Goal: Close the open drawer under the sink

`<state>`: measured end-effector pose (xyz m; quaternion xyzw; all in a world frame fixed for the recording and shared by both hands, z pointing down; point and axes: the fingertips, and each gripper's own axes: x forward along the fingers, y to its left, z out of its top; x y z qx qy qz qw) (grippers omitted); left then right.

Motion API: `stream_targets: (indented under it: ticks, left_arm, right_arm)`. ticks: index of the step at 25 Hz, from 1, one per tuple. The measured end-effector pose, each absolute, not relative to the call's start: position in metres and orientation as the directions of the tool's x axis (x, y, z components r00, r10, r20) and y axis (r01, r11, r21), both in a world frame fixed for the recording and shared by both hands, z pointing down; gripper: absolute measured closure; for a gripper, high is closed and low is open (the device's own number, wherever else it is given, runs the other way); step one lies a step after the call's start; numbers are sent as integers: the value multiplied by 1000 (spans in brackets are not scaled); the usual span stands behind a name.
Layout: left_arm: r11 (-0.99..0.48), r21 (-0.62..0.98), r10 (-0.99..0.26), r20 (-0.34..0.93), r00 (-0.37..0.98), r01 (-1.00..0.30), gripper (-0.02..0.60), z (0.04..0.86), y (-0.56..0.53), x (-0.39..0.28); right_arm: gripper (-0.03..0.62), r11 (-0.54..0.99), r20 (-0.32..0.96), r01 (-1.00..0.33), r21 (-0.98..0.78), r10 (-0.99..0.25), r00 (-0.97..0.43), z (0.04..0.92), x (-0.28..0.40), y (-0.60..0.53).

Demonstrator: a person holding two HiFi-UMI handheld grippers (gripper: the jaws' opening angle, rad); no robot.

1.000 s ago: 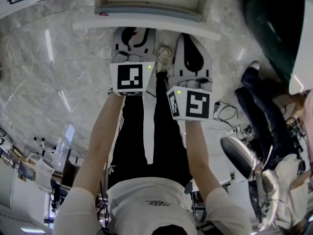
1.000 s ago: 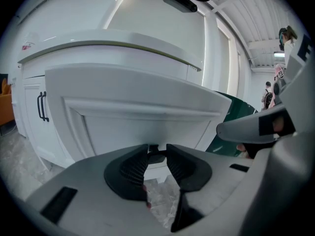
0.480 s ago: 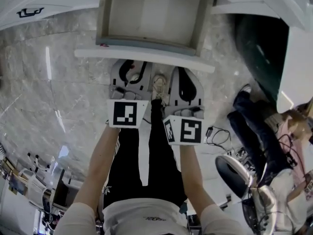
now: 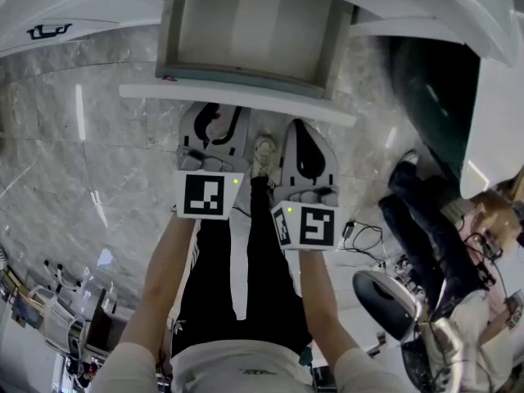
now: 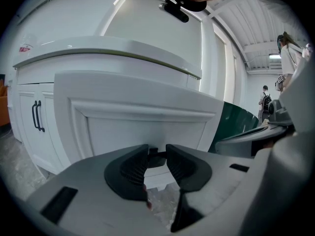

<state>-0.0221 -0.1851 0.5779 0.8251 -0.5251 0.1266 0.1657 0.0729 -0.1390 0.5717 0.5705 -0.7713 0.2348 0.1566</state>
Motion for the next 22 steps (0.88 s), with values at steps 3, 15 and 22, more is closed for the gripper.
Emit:
stream_targets:
  ticks: [3,15,22]
  left_arm:
    - [-395,147,-820,388,420,-907,449,577,-188,-21]
    - [-400,108,-818,407,407,-910,448,576,-214,-21]
    - [-413,106,-815,401,419,-905,448,575,-226,-21]
  right_arm:
    - [565,252,511,-951,-177,-803,-308,572,73,-141]
    - [565,242,505,-952,-187,-807,-305,576,74,-146]
    - [565,238,510,-955,-177,-808,-296,577,75,-145]
